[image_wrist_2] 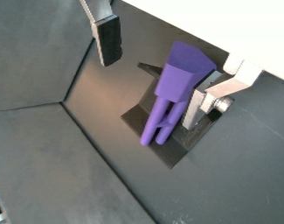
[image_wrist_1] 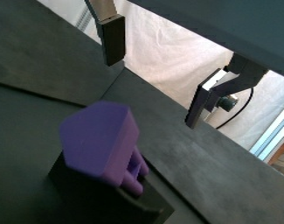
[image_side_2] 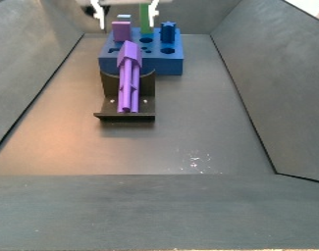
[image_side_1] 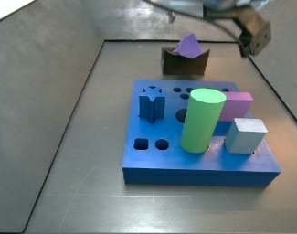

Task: Pick up the 3 prong object. Move up. Rotate the 3 prong object. Place the 3 prong object on the fixture. Regrasp the 3 prong object. Move to above the board. Insert the 3 prong object.
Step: Regrasp the 3 prong object, then move to above the board.

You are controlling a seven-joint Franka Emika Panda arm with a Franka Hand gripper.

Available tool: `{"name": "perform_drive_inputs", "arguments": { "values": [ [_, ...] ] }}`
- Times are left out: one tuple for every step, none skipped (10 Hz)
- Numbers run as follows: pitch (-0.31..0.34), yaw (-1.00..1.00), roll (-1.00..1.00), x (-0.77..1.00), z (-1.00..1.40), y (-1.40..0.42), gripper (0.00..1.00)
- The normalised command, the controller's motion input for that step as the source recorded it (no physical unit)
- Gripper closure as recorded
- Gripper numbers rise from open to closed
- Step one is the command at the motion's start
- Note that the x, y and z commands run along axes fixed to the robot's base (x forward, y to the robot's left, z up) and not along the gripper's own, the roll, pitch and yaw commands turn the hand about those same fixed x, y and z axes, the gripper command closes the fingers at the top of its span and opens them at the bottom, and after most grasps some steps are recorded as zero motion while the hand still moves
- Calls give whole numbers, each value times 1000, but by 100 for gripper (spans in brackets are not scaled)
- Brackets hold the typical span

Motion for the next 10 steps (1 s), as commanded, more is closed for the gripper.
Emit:
{"name": "perform_drive_inputs", "arguments": {
  "values": [
    [-26,26,58,154,-1000,1,0],
    [-16,25,57,157,-1000,-6,0],
    [-11,24,58,159,-1000,-9,0],
    [2,28,61,147,-900,-15,0],
    [9,30,62,130,-759,-19,0],
    [14,38,67,104,-553,-26,0],
    [12,44,72,95,-410,-27,0],
    [12,54,75,95,-228,-27,0],
    [0,0,0,0,0,0,100],
    [200,173,83,161,1000,245,100]
  ]
}}
